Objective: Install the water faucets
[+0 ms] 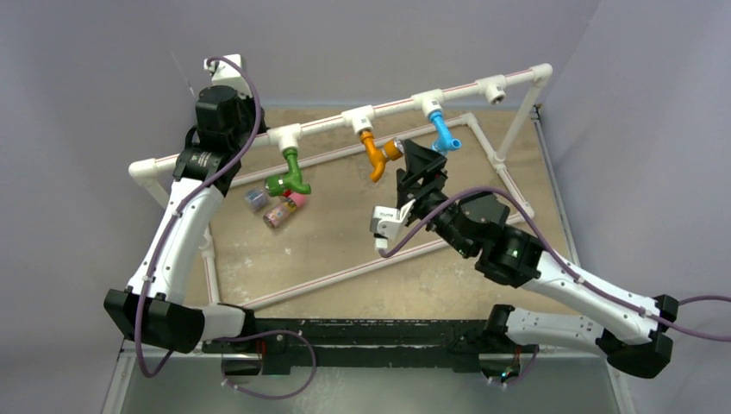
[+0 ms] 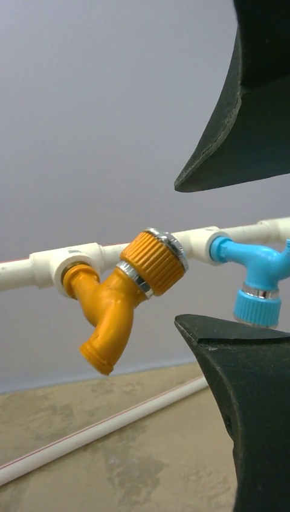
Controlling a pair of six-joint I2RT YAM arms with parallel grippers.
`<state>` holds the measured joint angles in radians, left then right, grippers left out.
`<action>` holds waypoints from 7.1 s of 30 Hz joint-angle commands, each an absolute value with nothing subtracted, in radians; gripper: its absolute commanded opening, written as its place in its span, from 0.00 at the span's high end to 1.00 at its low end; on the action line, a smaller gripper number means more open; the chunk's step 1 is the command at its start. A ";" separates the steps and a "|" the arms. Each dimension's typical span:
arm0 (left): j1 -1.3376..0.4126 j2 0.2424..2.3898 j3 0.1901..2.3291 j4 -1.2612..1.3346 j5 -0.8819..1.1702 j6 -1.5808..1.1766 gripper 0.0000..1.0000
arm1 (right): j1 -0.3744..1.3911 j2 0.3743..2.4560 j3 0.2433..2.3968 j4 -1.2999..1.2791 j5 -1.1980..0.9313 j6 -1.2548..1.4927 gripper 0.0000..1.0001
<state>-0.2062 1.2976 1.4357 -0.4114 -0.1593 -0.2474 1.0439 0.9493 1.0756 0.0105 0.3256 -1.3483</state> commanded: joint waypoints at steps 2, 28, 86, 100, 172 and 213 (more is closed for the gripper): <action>-0.242 1.308 1.404 -0.591 -0.092 -0.227 0.91 | 1.105 0.992 1.089 0.117 0.397 -1.591 0.25; -0.256 1.282 1.390 -0.584 -0.114 -0.216 0.90 | 1.112 1.173 1.075 0.315 0.530 -1.604 0.80; -0.255 1.169 1.500 -0.259 -0.305 -0.342 0.81 | 0.557 1.257 0.854 0.874 0.040 1.421 0.95; -0.253 1.096 1.470 -0.123 -0.198 -0.357 0.79 | 0.515 1.171 0.933 0.640 -0.059 1.049 0.16; -0.272 0.615 1.063 -0.885 0.621 -0.568 0.84 | 1.040 1.337 0.992 0.877 0.604 -1.395 1.00; -0.276 0.609 1.074 -0.899 0.624 -0.567 0.84 | 0.717 1.108 0.963 0.503 0.226 1.023 0.25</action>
